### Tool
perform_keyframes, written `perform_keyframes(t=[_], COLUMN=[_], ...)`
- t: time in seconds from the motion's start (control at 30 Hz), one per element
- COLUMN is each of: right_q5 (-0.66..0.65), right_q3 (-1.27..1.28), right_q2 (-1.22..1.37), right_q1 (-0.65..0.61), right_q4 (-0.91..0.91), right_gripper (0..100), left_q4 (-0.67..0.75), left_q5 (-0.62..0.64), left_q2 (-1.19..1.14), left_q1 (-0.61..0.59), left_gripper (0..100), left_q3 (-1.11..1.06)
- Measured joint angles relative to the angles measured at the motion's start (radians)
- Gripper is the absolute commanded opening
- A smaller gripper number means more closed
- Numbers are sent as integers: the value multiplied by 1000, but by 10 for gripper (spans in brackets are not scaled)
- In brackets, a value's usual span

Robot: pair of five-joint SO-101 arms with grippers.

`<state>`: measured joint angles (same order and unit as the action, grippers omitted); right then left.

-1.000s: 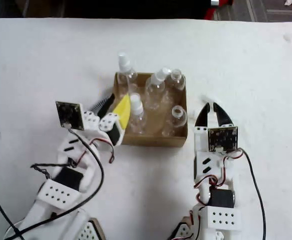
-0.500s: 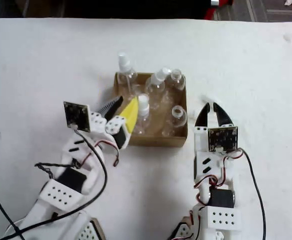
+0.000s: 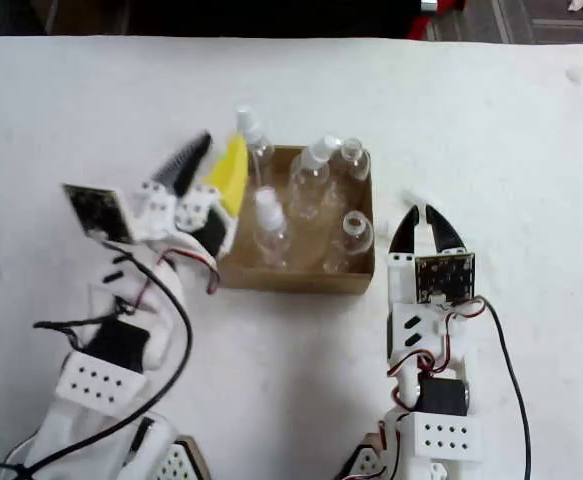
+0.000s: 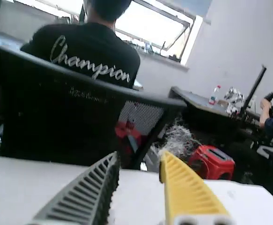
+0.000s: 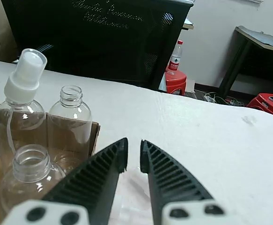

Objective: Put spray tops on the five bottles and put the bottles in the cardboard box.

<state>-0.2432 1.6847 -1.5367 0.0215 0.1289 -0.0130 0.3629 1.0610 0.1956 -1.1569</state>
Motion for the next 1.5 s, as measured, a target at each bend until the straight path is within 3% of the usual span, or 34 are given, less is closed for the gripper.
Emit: perform_keyframes(t=[0.13,0.27,0.43,0.67,1.2,1.5], right_q5=[0,0,0,0,0,0], right_q3=[0,0,0,0,0,0], right_q2=[0,0,0,0,0,0], right_q1=[0,0,0,0,0,0], right_q4=[0,0,0,0,0,0], right_gripper=[39,39,39,39,39,39], left_q4=[0,-94,-250,-236,-207,-207], left_q5=[3,69,81,38,23,23], left_q2=[-107,-377,-775,-1074,-1152,-1152], left_q1=[-95,-170,-180,-178,-86,-101], left_gripper=[134,134,135,135,135,135], left_q3=[153,371,658,786,787,787])
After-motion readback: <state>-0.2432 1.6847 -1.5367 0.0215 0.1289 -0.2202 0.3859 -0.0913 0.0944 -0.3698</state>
